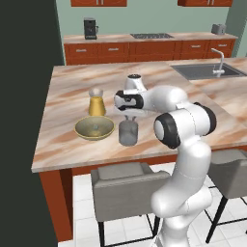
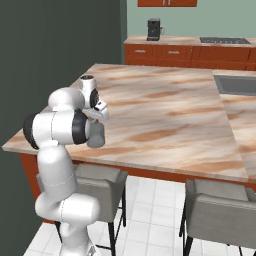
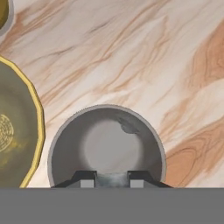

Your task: There are two ice cubes in the ice bowl. Place both ice cubes in the glass cup.

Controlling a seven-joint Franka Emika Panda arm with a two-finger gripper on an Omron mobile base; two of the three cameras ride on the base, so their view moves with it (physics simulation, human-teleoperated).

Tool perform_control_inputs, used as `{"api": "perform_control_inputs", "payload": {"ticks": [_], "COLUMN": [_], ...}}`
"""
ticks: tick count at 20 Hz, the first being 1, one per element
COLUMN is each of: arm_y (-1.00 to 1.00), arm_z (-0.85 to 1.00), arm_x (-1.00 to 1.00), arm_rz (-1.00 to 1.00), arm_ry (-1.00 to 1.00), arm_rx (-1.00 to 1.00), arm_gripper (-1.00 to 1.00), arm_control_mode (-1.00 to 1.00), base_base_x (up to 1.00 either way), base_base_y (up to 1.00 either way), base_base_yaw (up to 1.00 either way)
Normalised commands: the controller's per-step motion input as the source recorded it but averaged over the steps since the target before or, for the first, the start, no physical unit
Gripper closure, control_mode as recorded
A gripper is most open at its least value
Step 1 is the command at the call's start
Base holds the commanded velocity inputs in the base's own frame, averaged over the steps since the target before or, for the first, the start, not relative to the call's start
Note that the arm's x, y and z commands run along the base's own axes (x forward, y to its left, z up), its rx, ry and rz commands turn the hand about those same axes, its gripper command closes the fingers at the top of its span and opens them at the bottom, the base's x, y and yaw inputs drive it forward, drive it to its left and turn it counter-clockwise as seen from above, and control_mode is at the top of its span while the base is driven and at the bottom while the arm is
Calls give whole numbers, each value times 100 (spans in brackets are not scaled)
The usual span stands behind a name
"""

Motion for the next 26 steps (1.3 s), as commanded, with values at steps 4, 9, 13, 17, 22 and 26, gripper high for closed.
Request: {"api": "perform_control_inputs", "payload": {"ticks": [4,9,13,17,22,26], "arm_y": [0,0,0,0,0,50], "arm_z": [-25,-17,-9,0,32,42], "arm_x": [0,0,11,20,3,-27], "arm_rz": [0,0,0,-1,0,0], "arm_ry": [0,0,0,2,2,-5], "arm_rx": [0,0,0,0,0,0], "arm_gripper": [100,100,-100,-100,-100,-100], "arm_control_mode": [-100,-100,-100,-100,-100,-100], "base_base_x": [0,0,0,0,0,0], "base_base_y": [0,0,0,0,0,0], "base_base_yaw": [0,0,0,0,0,0]}}
